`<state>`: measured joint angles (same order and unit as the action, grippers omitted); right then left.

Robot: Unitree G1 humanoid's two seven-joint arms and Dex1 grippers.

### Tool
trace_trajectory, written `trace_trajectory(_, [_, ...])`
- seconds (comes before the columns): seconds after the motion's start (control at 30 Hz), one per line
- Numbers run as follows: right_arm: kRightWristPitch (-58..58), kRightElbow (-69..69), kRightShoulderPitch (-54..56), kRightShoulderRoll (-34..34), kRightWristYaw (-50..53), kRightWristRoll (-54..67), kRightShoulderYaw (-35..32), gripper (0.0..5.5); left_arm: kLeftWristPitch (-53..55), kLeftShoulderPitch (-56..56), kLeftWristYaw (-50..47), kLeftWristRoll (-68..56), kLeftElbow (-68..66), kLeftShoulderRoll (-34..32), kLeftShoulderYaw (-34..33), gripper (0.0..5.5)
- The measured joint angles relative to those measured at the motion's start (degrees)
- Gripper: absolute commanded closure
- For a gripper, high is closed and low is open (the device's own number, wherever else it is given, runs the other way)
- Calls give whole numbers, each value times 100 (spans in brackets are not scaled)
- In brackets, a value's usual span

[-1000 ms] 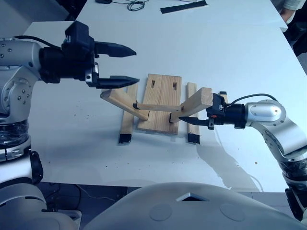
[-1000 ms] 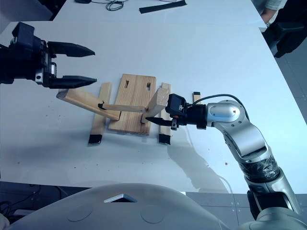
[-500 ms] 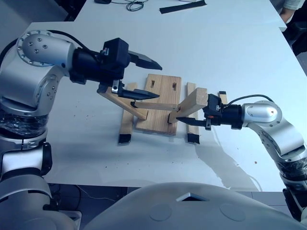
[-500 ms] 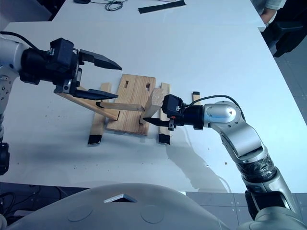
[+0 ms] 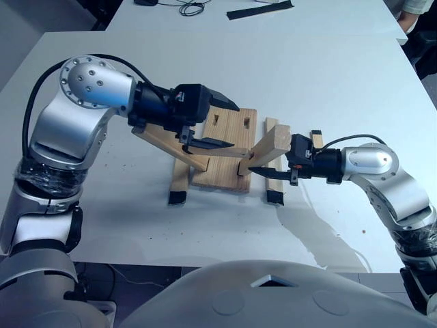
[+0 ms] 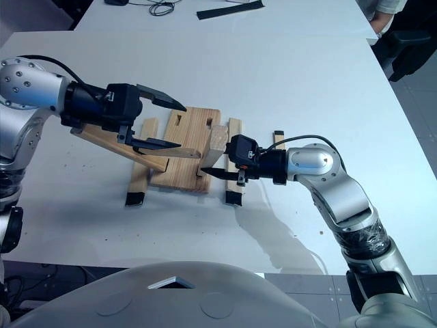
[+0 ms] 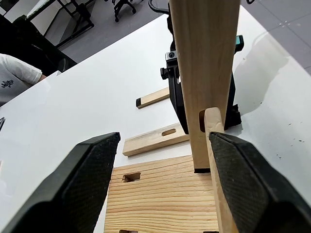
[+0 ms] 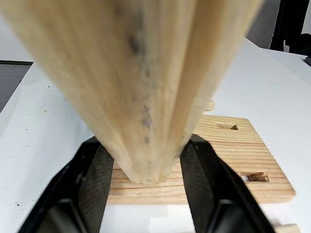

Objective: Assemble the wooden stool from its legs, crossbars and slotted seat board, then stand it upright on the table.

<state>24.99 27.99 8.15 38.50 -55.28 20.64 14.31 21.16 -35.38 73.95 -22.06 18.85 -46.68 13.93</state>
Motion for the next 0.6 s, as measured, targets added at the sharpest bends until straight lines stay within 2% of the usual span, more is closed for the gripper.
trace_trajectory(0.6, [-42,17,49,-2,9,-82,109,349,-212,-10,24,291,3,185,219,208])
